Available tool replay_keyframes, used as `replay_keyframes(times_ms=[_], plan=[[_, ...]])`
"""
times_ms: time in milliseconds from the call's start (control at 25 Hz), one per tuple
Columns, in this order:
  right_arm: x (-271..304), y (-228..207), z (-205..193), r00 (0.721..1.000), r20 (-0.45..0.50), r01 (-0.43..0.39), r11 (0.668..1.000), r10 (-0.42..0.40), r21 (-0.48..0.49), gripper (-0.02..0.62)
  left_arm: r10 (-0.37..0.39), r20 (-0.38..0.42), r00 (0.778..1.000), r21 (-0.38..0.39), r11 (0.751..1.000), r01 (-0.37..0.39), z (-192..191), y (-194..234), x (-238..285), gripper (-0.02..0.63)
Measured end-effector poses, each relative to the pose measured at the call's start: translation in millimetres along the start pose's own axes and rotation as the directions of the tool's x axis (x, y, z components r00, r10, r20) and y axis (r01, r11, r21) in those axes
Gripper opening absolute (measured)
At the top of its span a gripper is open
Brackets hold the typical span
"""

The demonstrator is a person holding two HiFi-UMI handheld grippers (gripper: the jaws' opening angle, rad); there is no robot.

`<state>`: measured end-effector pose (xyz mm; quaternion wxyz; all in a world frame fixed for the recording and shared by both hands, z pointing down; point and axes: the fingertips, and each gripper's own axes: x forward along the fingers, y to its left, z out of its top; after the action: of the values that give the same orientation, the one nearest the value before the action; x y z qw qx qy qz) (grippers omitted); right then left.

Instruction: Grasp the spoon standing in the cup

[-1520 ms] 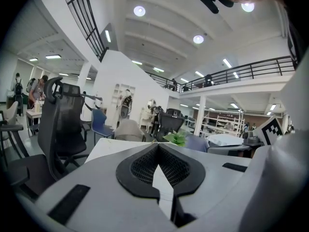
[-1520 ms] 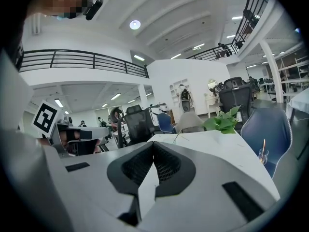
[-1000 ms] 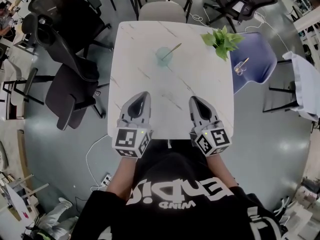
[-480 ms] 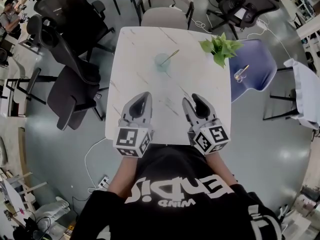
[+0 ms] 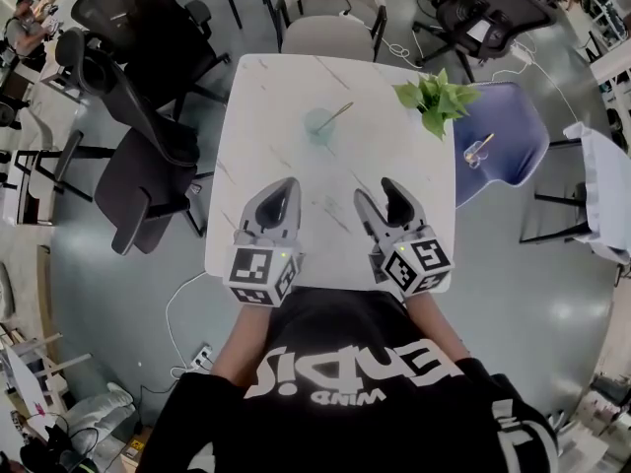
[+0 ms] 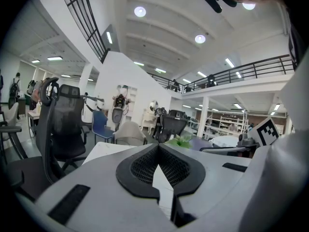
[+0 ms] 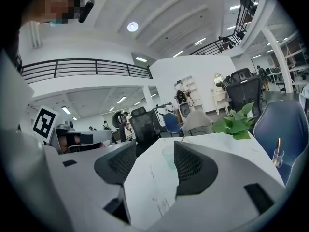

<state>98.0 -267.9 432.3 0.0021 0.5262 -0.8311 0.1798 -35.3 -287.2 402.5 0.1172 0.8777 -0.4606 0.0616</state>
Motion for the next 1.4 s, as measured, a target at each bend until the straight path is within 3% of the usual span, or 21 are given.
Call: replay_keyframes(times_ms=[680, 1400], plan=[[77.2, -57.2, -1.8, 0.999, -0.040, 0.024, 0.999, -0.023, 0.039, 0.213, 0.020, -0.016, 1.000, -0.010, 1.000, -0.020, -6.2, 9.2, 21.6, 0.014], [192.3, -114.0, -24.8, 0.985, -0.157, 0.083, 0.991, -0.066, 0.105, 0.213, 0.027, -0.068, 0.997, -0.035, 0.999, -0.029, -25.4, 22.7, 38.4, 0.014]])
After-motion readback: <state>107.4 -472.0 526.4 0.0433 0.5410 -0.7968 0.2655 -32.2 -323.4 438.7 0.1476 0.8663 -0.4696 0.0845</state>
